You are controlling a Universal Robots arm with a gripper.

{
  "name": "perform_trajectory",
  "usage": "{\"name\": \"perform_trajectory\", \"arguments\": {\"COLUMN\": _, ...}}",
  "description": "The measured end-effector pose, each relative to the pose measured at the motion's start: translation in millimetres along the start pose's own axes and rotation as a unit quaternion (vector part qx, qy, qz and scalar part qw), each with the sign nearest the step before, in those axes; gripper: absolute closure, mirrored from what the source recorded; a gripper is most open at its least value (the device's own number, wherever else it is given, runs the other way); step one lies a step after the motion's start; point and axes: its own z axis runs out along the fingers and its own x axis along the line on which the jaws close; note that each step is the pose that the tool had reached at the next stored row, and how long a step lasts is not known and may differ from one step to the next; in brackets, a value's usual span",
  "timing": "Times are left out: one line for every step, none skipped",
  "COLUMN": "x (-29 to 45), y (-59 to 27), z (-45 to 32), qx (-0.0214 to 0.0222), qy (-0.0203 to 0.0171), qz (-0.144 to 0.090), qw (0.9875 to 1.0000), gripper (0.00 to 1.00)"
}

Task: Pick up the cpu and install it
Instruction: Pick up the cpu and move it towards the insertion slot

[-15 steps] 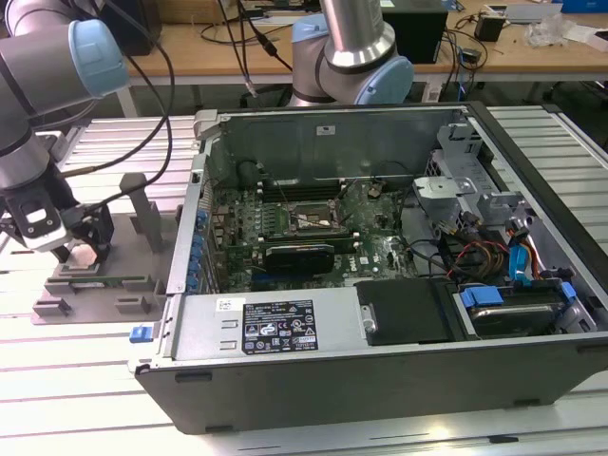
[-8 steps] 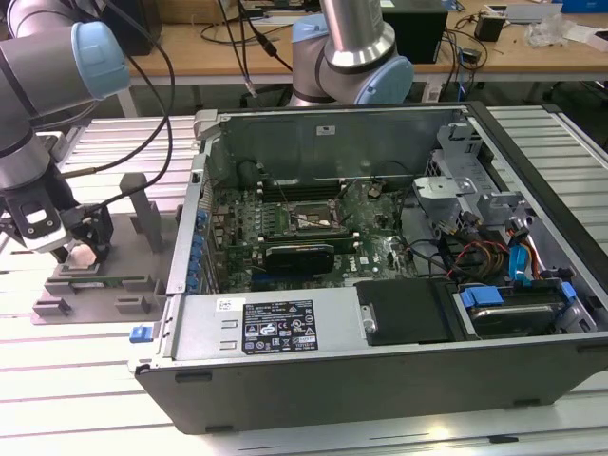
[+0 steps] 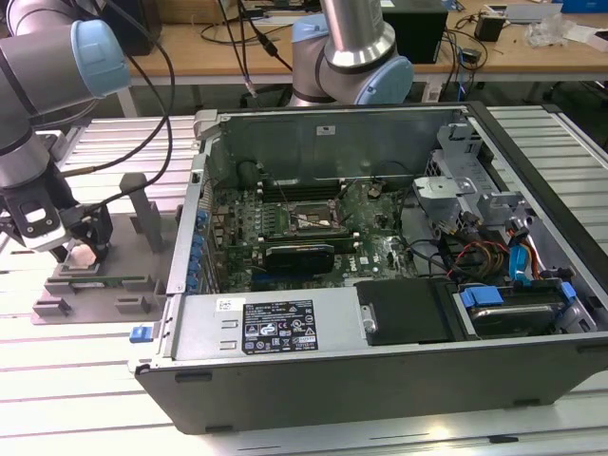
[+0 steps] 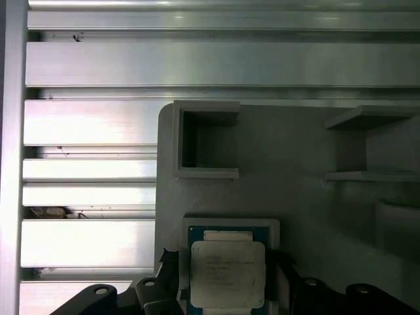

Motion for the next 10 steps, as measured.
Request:
{"name": "perform_trajectory", "arguments": {"x": 0.0, "y": 0.0, "z": -0.1, "qx": 0.0000, "qy": 0.0000, "qz": 0.000, "qw": 1.0000, "gripper": 0.34}}
{"name": "perform_trajectory", "arguments": {"x": 0.0, "y": 0.0, "z": -0.1, "qx": 0.0000, "qy": 0.0000, "qz": 0.000, "qw": 1.0000, "gripper": 0.34}}
{"name": "perform_trajectory", "arguments": {"x": 0.0, "y": 0.0, "z": -0.2, "qx": 0.0000, "qy": 0.0000, "qz": 0.000, "qw": 1.0000, "gripper": 0.34}}
{"name": "perform_trajectory", "arguments": {"x": 0.0, "y": 0.0, "z": -0.2, "qx": 0.0001, "qy": 0.0000, "qz": 0.000, "qw": 1.0000, "gripper": 0.34}}
{"name": "perform_trajectory", "arguments": {"x": 0.0, "y": 0.0, "z": -0.2, "qx": 0.0001, "qy": 0.0000, "qz": 0.000, "qw": 1.0000, "gripper": 0.34}}
{"name": "perform_trajectory", "arguments": {"x": 0.0, "y": 0.0, "z": -0.2, "qx": 0.0002, "qy": 0.0001, "qz": 0.000, "qw": 1.0000, "gripper": 0.34}}
{"name": "perform_trajectory", "arguments": {"x": -0.2, "y": 0.1, "z": -0.3, "qx": 0.0002, "qy": 0.0002, "qz": 0.000, "qw": 1.0000, "gripper": 0.34}}
{"name": "perform_trajectory", "arguments": {"x": -0.6, "y": 0.1, "z": -0.3, "qx": 0.0002, "qy": 0.0001, "qz": 0.000, "qw": 1.0000, "gripper": 0.34}}
{"name": "perform_trajectory", "arguments": {"x": -1.2, "y": 0.0, "z": -0.3, "qx": 0.0002, "qy": 0.0001, "qz": 0.000, "qw": 1.0000, "gripper": 0.34}}
{"name": "perform_trajectory", "arguments": {"x": -2.2, "y": 0.0, "z": -0.2, "qx": 0.0001, "qy": 0.0001, "qz": 0.000, "qw": 1.0000, "gripper": 0.34}}
